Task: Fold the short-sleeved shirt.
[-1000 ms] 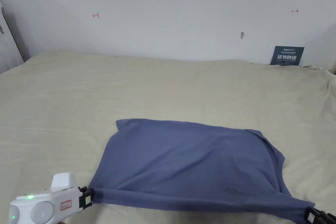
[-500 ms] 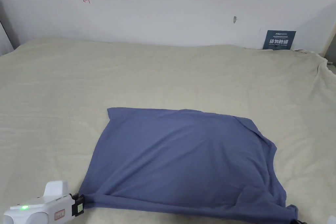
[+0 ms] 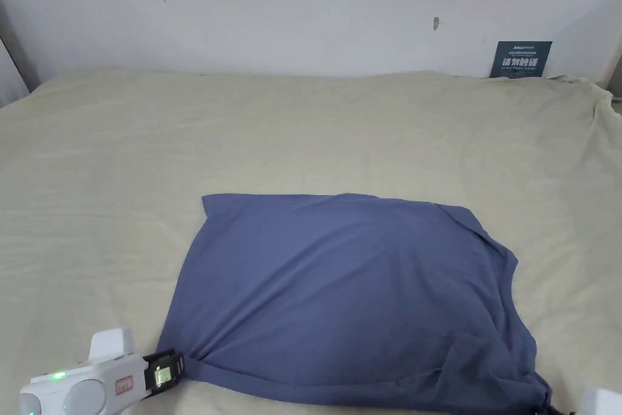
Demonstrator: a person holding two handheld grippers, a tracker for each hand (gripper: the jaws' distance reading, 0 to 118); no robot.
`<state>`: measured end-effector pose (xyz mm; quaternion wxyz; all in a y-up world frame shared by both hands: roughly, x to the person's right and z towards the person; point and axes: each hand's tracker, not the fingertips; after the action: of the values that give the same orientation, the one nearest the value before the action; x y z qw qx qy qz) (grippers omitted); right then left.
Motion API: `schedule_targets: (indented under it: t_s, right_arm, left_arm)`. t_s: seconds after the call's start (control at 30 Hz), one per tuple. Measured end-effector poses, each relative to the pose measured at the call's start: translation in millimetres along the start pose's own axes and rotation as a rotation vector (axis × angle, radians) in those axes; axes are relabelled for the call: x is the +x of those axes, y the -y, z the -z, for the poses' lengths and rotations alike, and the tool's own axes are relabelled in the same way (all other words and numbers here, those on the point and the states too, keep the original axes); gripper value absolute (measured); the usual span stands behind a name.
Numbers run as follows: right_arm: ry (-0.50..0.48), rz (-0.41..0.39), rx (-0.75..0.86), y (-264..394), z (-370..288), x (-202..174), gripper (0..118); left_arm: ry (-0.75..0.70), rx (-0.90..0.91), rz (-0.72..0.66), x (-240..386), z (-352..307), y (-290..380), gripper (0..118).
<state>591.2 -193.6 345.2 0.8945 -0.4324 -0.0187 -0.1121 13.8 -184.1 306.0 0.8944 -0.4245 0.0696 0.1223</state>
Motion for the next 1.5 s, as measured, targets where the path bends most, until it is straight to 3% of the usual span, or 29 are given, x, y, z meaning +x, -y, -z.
schedule_targets:
  t_s: [0.03,0.1,0.13,0.47,0.67,0.73,0.8,0.83,1.4,1.5]
  right_arm:
    - [-0.01,-0.012,0.034,-9,-9,-4,45]
    - [-0.016,-0.041,0.099,-27,-25,-14,95]
    - [-0.023,-0.053,0.138,-36,-34,-19,101]
    - [-0.046,-0.186,0.48,-95,-110,-83,100]
    - [0.027,-0.243,0.577,-97,-122,-109,77]
    - [0.024,-0.25,0.584,-96,-122,-115,43]
    - [0.024,-0.244,0.594,-95,-119,-116,2]
    - [0.023,-0.243,0.602,-93,-119,-116,0]
    - [-0.005,-0.246,0.572,-89,-108,-114,0]
    - [-0.004,-0.245,0.561,-88,-105,-113,0]
  left_arm:
    - [0.005,0.05,-0.011,3,-9,-5,101]
    - [0.022,0.133,-0.007,11,-31,-17,107]
    - [0.031,0.166,-0.001,14,-39,-23,107]
    - [0.025,0.451,0.113,66,-102,-68,106]
    - [0.024,0.567,0.164,82,-117,-65,80]
    - [0.021,0.574,0.178,85,-116,-62,45]
    - [0.03,0.583,0.181,86,-115,-57,9]
    - [0.045,0.589,0.183,86,-116,-55,0]
    - [0.037,0.429,0.162,62,-87,-46,0]
    - [0.029,0.293,0.119,49,-70,-45,15]
